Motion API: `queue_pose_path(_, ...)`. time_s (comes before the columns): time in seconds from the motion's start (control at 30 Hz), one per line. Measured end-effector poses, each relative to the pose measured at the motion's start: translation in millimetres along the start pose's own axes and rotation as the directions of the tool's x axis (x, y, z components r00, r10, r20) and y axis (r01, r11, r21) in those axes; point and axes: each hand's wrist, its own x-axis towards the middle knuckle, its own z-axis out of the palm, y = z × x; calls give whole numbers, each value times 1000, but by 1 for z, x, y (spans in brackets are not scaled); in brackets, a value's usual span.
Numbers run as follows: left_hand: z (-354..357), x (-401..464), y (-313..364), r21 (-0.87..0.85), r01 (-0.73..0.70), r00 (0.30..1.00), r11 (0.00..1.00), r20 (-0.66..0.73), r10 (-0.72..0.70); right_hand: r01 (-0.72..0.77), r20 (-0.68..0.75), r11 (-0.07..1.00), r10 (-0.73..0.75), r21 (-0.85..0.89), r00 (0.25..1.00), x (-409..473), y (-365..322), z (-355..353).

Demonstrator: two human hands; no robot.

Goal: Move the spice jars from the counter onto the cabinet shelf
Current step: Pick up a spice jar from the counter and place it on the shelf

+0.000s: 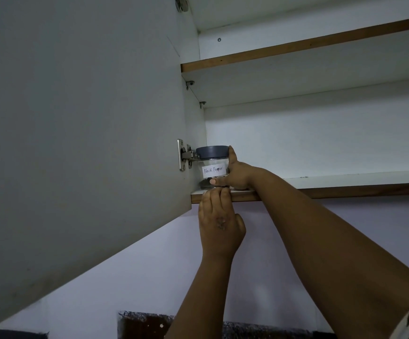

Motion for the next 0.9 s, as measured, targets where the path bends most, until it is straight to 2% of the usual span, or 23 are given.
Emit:
queue_pose_path(0.2,0,0,2,-2,15,1000,1000,25,-15,-8,-18,1000,8,-10,1000,-1,2,0)
queue_pose_path(0.47,0,0,-5,15,-27,1000,1000,-15,27,-39,-64,999,38,-7,997,-22,-5,-5)
queue_pose_path(0.57,2,-2,-5,3,-19,999,1000,-51,19,-57,-106,974,34,-222,994,-43,-4,0)
queue_pose_path(0.67,1,-1,-1,-9,-16,996,1000,-90,15,-79,-241,865,-49,-495,969,-67,5,11)
queue_pose_path(0.8,-9,1,12,-36,17,994,999,-109,-21,-69,-356,771,-211,-633,910,-99,17,18)
queue_pose_path(0.9,-13,-7,20,-43,83,995,996,-45,-85,-16,-385,769,-301,-639,872,-125,38,30)
